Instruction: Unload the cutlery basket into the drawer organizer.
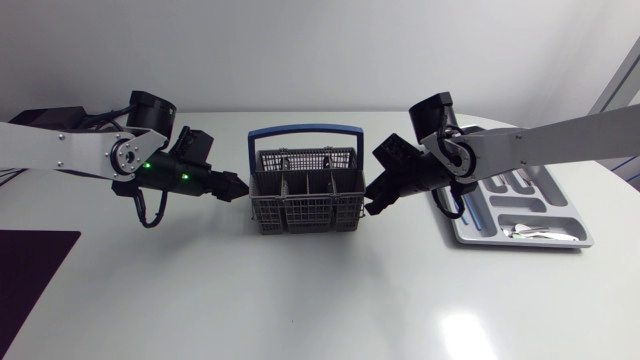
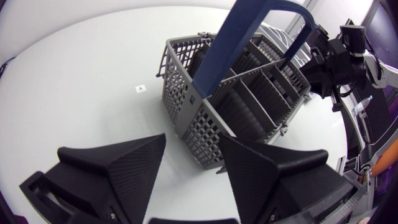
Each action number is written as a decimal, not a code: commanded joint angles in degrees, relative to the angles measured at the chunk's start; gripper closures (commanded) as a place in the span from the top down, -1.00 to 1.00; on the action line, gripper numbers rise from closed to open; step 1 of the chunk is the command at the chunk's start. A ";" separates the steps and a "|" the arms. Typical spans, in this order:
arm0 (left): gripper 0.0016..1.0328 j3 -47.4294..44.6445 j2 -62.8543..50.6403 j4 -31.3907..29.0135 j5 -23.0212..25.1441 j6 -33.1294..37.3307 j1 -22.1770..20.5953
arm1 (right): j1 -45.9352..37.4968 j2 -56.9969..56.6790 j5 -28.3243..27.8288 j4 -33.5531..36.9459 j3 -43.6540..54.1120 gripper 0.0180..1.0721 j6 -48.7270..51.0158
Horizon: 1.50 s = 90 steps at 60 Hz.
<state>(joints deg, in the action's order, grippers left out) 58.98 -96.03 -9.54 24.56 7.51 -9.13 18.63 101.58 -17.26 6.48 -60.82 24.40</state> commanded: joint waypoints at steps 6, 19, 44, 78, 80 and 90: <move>0.21 0.52 -0.21 0.31 2.07 -0.04 -1.60 | 1.76 -0.77 -1.46 -0.50 0.35 -0.51 -0.94; 0.21 0.08 0.23 0.31 2.07 0.14 -0.81 | 2.64 -1.38 -1.38 -0.59 1.58 -0.51 -0.94; 0.22 -1.06 0.76 0.22 2.07 0.58 -0.19 | 3.34 -1.56 0.73 -1.91 3.16 -0.05 -0.94; 0.67 -6.25 9.72 -2.06 2.07 3.21 5.52 | -2.37 -11.40 6.88 -3.67 9.66 0.91 -0.15; 0.67 -6.51 10.16 -2.15 1.99 3.21 5.43 | -2.37 -12.37 7.41 -3.67 10.37 0.91 -0.06; 0.76 -9.85 19.92 -3.38 2.07 3.74 5.52 | -2.90 -20.28 10.05 -3.76 14.67 0.91 0.12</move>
<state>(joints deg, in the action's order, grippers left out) 51.92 -82.24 -12.45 26.11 9.69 -3.81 16.34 85.38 -8.60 2.98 -48.90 24.43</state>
